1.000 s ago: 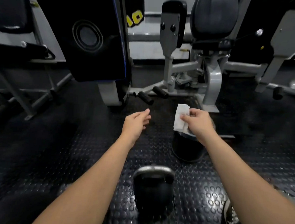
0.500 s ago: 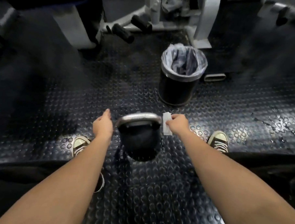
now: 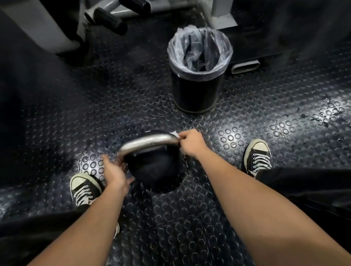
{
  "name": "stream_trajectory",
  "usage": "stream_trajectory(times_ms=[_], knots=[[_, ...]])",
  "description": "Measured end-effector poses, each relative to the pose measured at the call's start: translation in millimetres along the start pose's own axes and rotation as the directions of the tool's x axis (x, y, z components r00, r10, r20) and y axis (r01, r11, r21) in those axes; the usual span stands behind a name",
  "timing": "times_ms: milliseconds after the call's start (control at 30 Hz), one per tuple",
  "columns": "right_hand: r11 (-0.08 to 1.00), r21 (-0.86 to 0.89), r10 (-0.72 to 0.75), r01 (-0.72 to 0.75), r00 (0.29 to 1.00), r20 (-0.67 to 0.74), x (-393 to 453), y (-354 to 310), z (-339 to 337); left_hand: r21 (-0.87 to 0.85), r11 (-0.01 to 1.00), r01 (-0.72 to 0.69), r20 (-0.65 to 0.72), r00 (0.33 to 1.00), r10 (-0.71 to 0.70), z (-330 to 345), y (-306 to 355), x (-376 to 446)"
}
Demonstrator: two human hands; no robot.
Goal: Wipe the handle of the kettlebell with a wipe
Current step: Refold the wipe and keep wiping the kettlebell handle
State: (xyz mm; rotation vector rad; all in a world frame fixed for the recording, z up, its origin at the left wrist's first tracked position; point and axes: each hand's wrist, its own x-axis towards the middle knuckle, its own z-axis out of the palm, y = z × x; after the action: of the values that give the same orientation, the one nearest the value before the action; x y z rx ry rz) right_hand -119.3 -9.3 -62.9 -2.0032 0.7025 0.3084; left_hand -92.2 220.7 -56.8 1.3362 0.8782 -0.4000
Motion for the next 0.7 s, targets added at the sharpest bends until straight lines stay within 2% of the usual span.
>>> stream_trajectory(times_ms=[133,333,400,500,567,700], knots=[[0.992,-0.103,-0.069,0.077,0.994,0.081,-1,-6,-9,-0.013,1.000,0.014,0.034,0.999,-0.013,-3,-2,8],[0.994,-0.112,-0.004,0.009,0.999,0.040,-6,8,7,-0.020,1.000,0.005,0.074,0.997,-0.003,-6,-8,13],[0.992,-0.113,-0.046,0.048,0.999,0.026,-4,7,9,-0.020,1.000,0.009,0.068,0.998,-0.008,-5,-7,10],[0.985,-0.090,-0.153,0.147,0.986,-0.066,-16,12,15,-0.028,1.000,0.009,0.073,0.997,-0.007,-7,-6,11],[0.989,-0.082,-0.130,0.122,0.987,-0.097,-26,24,22,-0.036,0.999,0.014,0.082,0.997,-0.011,-8,-5,14],[0.997,-0.075,-0.032,0.028,0.998,-0.051,-27,25,29,-0.035,0.999,0.001,0.066,0.998,0.001,-11,-6,14]])
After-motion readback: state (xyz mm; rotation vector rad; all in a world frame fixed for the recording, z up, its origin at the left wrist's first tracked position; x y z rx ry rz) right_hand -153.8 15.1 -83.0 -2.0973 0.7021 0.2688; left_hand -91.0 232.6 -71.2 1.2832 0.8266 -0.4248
